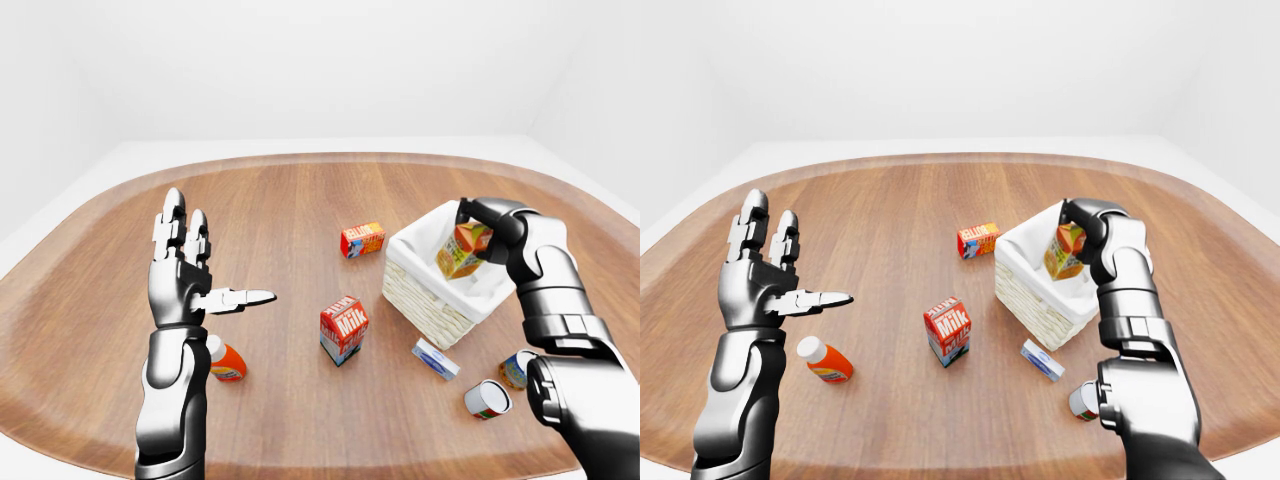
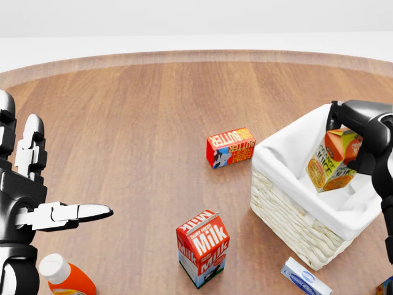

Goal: Pick up the orange juice, and put it in the basket.

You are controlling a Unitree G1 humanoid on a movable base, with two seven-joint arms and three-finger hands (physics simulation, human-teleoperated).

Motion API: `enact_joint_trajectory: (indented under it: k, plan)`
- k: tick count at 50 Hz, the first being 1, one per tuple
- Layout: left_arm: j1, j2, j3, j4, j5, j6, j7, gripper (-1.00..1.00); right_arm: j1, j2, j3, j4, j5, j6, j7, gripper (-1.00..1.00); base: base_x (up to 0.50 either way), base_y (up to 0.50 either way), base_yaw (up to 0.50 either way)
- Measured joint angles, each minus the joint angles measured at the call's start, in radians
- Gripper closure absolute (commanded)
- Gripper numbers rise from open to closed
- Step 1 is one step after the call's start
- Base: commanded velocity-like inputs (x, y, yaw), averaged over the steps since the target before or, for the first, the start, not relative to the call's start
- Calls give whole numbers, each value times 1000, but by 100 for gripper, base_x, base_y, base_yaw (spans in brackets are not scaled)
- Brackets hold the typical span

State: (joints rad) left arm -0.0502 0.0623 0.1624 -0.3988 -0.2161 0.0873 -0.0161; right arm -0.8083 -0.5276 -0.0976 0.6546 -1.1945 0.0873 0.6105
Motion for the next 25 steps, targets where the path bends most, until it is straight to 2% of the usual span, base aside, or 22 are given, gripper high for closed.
enact_joint_trajectory:
  k: [25]
  plan:
    - [1,-1,-2,-4,1,0,2,-100,-80,3,37,209,18,0,-139,100,0,0,0]
